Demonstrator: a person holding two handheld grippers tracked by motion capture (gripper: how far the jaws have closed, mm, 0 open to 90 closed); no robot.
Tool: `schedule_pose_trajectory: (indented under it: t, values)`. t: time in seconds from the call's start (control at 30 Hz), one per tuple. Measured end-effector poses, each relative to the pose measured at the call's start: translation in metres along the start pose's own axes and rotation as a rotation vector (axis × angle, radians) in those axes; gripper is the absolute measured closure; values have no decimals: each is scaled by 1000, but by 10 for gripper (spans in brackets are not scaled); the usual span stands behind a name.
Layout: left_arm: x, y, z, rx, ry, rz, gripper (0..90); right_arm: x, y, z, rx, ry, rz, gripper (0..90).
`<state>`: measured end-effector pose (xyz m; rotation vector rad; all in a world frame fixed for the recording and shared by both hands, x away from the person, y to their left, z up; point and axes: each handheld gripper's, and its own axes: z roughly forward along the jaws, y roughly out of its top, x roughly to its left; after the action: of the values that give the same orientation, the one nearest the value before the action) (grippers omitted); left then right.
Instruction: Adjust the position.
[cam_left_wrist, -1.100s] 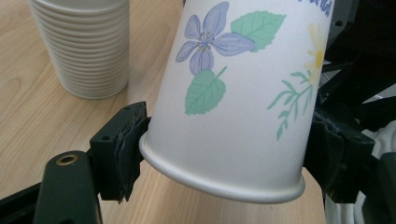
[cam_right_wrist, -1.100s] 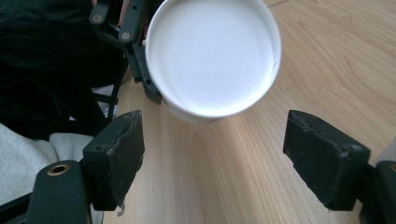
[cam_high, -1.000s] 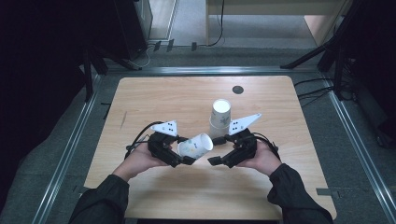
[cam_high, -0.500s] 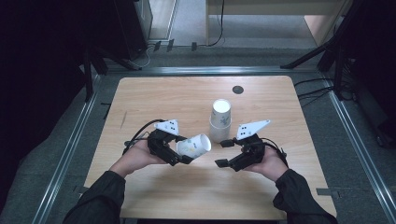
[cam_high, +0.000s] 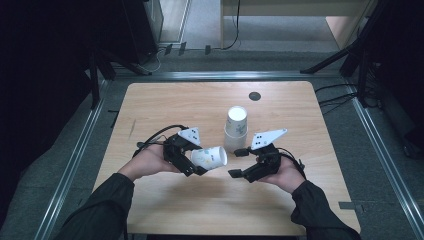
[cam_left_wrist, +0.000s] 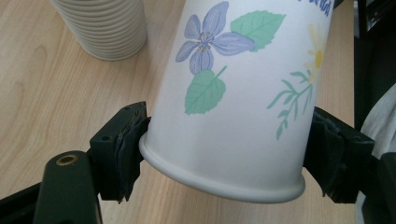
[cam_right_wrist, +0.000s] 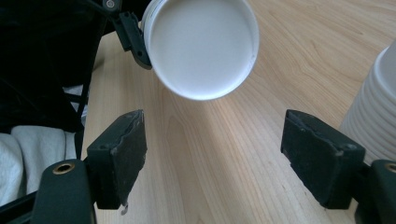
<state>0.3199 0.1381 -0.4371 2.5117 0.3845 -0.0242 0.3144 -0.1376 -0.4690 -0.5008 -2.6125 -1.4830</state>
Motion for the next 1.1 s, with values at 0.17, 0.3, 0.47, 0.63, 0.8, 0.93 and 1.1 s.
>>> schedule_pose_trajectory:
  t: [0.17, 0.3, 0.47, 0.63, 0.8, 0.93, 1.1]
  values:
    - [-1, 8, 1, 69, 21, 45, 216, -2, 0, 3, -8, 6, 2, 229]
    - [0, 15, 3, 104, 22, 57, 216, -1, 2, 6, -8, 6, -5, 229]
    - [1, 20, 6, 135, 15, 80, 217, 0, 7, 10, -29, 12, -10, 229]
    - [-2, 22, 11, 183, 19, 104, 217, 1, 11, 15, -30, 16, -21, 229]
    - [-1, 24, 13, 202, 13, 118, 217, 1, 13, 22, -18, 24, -23, 228]
    - [0, 26, 14, 212, 13, 121, 217, 2, 15, 27, -22, 28, -26, 229]
    - [0, 29, 13, 233, 16, 124, 217, 2, 15, 32, -13, 28, -29, 229]
